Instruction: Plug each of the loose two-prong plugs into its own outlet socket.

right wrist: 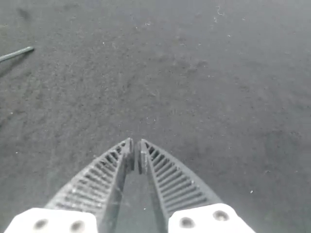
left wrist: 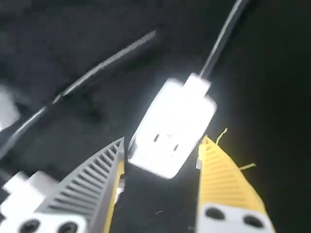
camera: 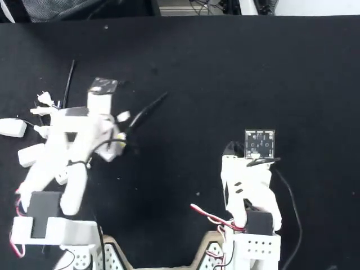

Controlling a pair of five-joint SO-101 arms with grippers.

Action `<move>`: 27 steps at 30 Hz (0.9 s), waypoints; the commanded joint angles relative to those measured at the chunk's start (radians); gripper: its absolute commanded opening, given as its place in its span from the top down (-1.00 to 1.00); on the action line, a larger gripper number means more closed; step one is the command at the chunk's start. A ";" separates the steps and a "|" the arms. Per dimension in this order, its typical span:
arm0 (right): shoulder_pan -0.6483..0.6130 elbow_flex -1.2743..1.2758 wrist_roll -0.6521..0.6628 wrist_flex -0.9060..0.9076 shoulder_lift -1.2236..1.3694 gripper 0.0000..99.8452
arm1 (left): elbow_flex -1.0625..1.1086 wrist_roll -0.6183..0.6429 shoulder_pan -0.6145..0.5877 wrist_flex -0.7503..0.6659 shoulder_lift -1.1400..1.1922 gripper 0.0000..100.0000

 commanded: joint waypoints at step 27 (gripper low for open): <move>-0.037 -0.028 0.000 -0.026 -0.048 0.97 | -0.117 0.086 0.366 0.173 -0.060 0.53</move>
